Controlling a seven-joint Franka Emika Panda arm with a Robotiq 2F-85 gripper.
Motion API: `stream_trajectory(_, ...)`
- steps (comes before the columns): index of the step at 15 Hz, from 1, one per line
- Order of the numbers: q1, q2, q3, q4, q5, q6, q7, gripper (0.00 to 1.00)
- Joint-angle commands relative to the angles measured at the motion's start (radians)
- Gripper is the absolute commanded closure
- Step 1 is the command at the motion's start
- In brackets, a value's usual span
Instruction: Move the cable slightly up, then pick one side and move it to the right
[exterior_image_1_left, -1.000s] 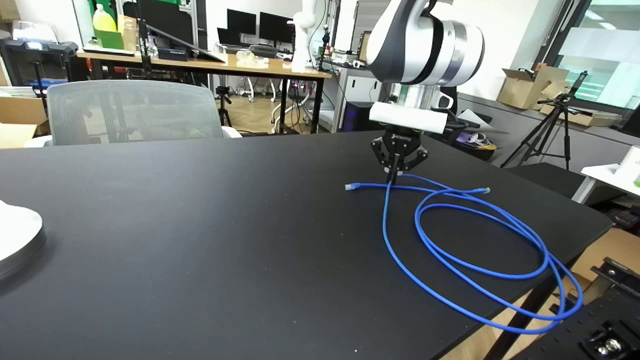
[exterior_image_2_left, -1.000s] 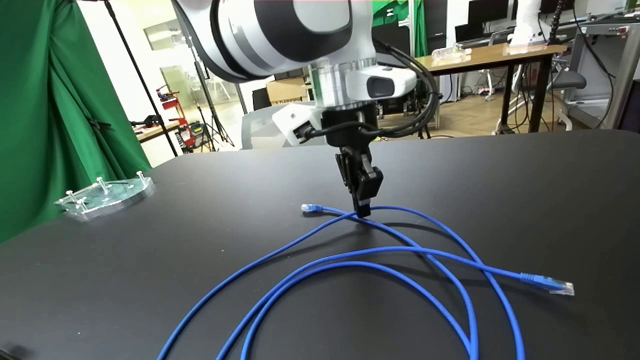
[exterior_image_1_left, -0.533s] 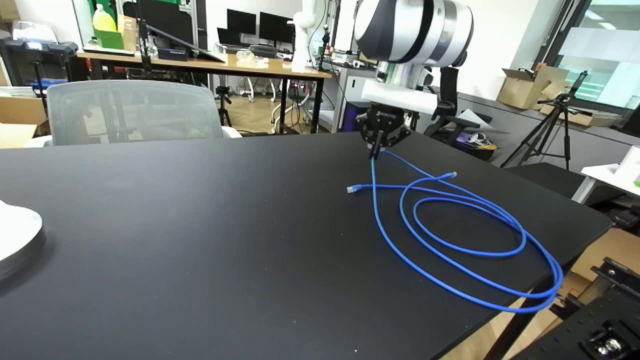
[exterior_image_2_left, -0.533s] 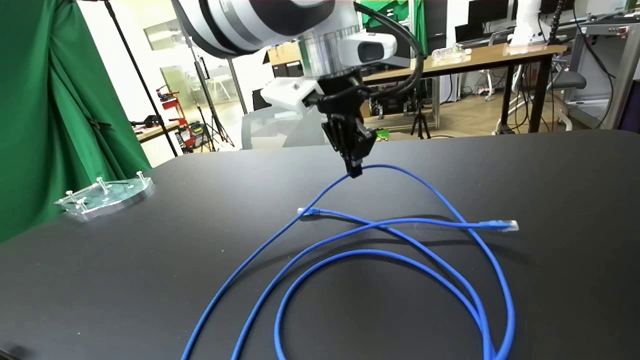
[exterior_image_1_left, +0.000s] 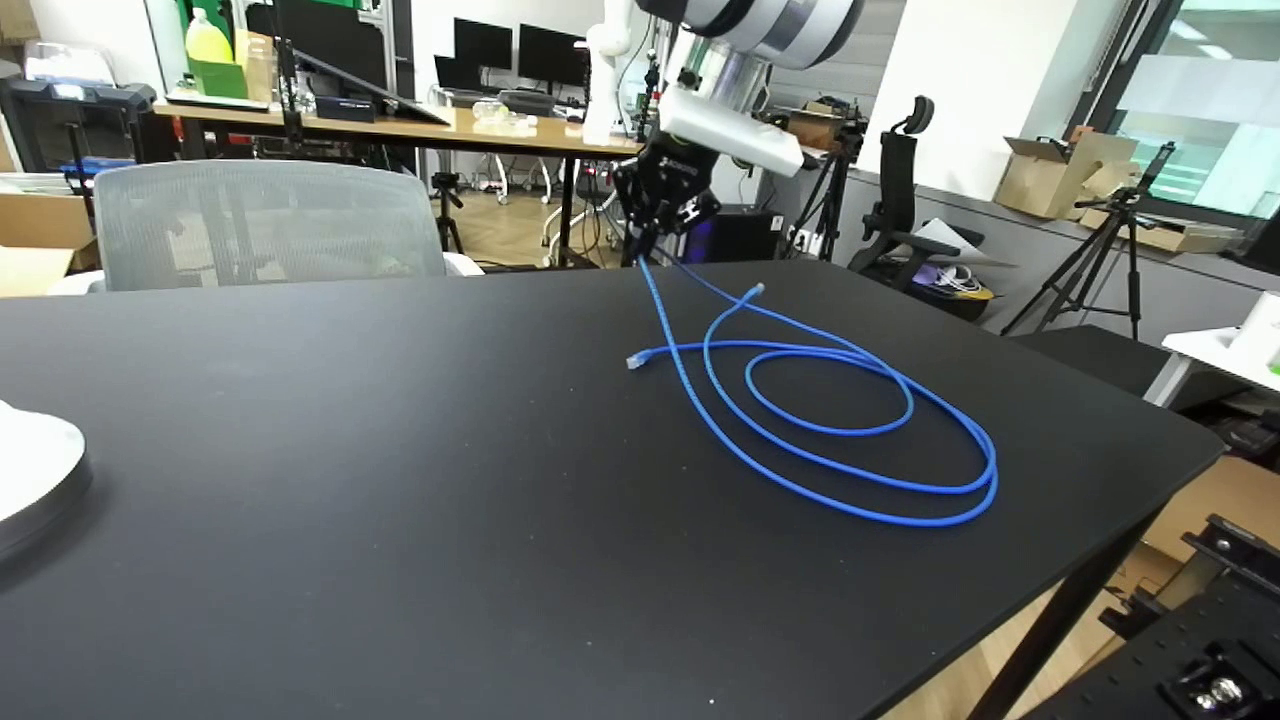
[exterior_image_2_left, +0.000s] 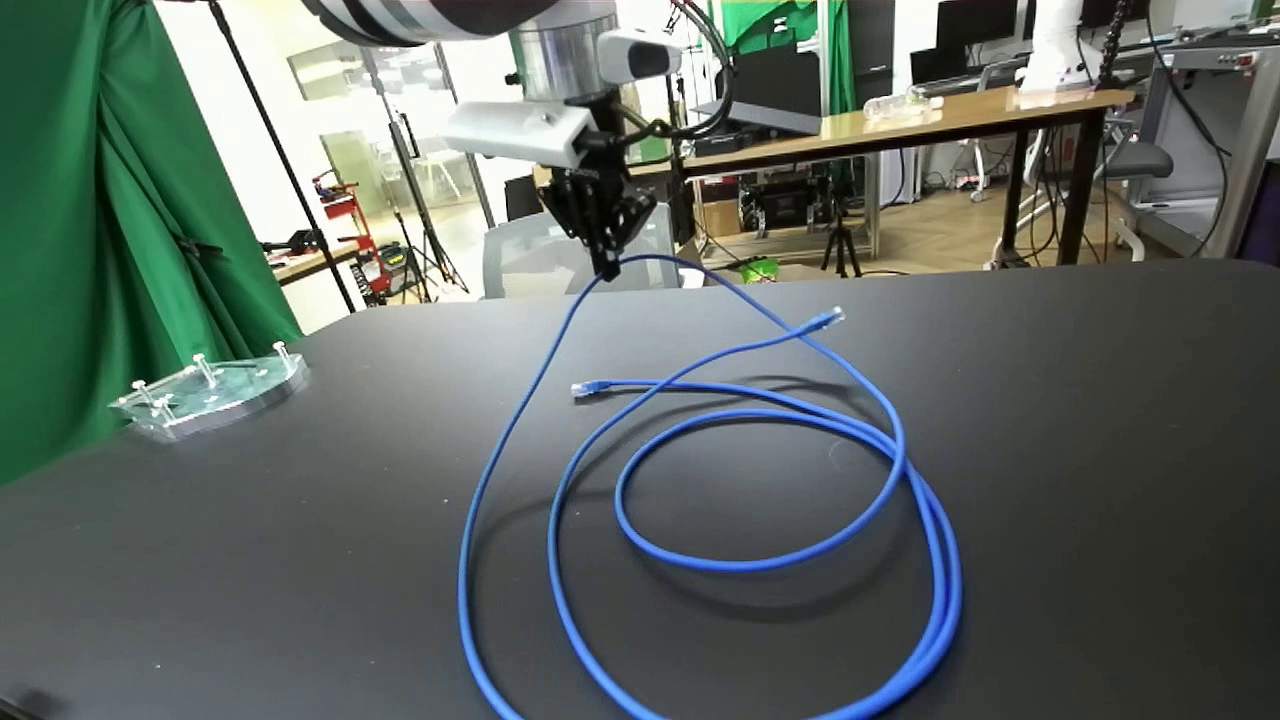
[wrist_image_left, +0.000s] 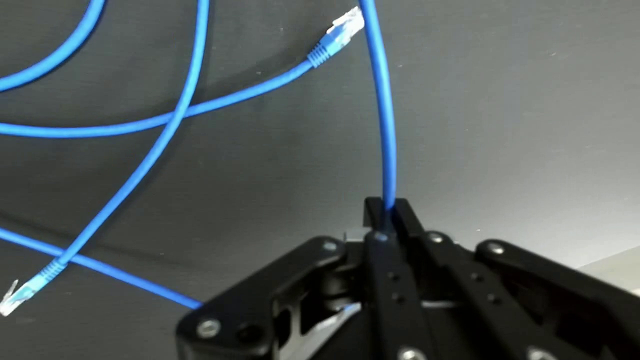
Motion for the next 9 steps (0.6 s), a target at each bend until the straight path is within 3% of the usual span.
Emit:
stream_trajectory(1,-0.072,0.013,0.118,0.022,0.065,-0.043,-0.214,0.98)
stream_trajectory(6,-0.126,0.044,0.221,0.015,0.132,-0.177,-0.483,0.98)
stream_trajectory(9,-0.096,0.06,0.187,0.011,0.104,-0.243,-0.508,0.98)
